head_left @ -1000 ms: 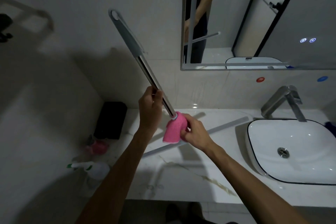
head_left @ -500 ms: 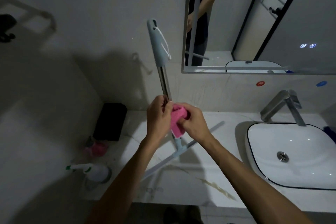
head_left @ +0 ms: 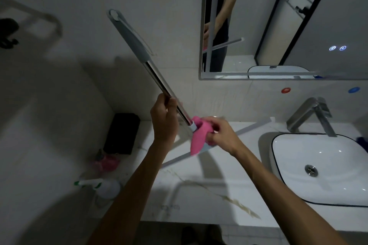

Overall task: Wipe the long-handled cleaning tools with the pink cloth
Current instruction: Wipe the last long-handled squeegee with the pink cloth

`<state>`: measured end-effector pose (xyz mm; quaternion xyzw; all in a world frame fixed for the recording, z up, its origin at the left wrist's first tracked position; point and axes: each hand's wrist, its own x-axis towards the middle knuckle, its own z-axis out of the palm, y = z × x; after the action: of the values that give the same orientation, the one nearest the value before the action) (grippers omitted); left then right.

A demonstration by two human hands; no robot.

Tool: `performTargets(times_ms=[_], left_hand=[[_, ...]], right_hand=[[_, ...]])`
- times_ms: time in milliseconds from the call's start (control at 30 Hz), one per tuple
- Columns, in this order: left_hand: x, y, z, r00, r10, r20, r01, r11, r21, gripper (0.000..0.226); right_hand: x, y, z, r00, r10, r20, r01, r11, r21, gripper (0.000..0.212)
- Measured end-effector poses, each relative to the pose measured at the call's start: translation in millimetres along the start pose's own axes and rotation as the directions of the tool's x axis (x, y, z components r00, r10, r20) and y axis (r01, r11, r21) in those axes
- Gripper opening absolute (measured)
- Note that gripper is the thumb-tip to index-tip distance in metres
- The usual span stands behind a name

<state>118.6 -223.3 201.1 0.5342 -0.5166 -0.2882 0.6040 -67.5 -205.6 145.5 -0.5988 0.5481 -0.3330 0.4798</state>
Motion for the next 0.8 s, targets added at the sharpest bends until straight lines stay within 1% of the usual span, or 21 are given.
performTargets(times_ms=[33, 100, 233, 333, 400, 467, 500, 567, 600, 667, 733, 800], left_hand=[[0, 0, 0, 1.000, -0.008, -0.001, 0.008, 0.999, -0.031, 0.014], [0, 4, 2, 1.000, -0.008, -0.018, 0.007, 0.999, -0.054, 0.014], [4, 7, 6, 1.000, 0.023, -0.015, -0.024, 0.999, -0.025, 0.016], [4, 17, 9, 0.999, 0.041, -0.002, -0.041, 0.999, -0.022, 0.021], [-1, 16, 12, 0.997, 0.000, 0.082, -0.003, 0.999, 0.039, 0.026], [-11, 6, 15, 0.972, -0.074, 0.224, 0.042, 0.988, 0.147, 0.025], [-15, -1, 15, 0.959, -0.091, 0.269, 0.044, 0.983, 0.176, 0.024], [-19, -10, 15, 0.954, -0.116, 0.276, 0.062, 0.978, 0.199, 0.028], [-19, -11, 16, 0.956, -0.124, 0.264, 0.069, 0.975, 0.209, 0.031], [-20, -10, 19, 0.955, -0.127, 0.267, 0.069, 0.974, 0.214, 0.032], [-20, -9, 20, 0.952, -0.126, 0.277, 0.073, 0.978, 0.194, 0.023], [-20, -9, 20, 0.951, -0.138, 0.278, 0.094, 0.981, 0.168, 0.014]], right_hand=[[-1, 2, 4, 0.999, 0.012, 0.033, -0.011, 1.000, -0.004, 0.059], [0, 5, 12, 0.999, 0.004, 0.042, -0.004, 1.000, -0.018, 0.056], [3, -2, 21, 0.999, -0.050, -0.004, 0.050, 0.999, -0.015, 0.046], [-1, -4, 25, 0.997, -0.053, -0.062, 0.053, 0.999, 0.000, 0.044], [-3, -4, 25, 0.994, -0.065, -0.083, 0.065, 0.998, -0.007, 0.040], [-2, -5, 24, 0.988, -0.103, -0.114, 0.100, 0.994, -0.035, 0.033], [-1, -4, 24, 0.986, -0.117, -0.123, 0.112, 0.993, -0.048, 0.030], [-1, -6, 26, 0.983, -0.138, -0.120, 0.130, 0.989, -0.070, 0.023], [-1, -7, 28, 0.981, -0.144, -0.127, 0.135, 0.987, -0.083, 0.023], [-1, -7, 33, 0.971, -0.146, -0.189, 0.129, 0.986, -0.103, 0.029], [-1, -7, 36, 0.948, -0.146, -0.283, 0.113, 0.985, -0.129, 0.033], [0, -5, 39, 0.928, -0.151, -0.342, 0.105, 0.983, -0.149, 0.031]])
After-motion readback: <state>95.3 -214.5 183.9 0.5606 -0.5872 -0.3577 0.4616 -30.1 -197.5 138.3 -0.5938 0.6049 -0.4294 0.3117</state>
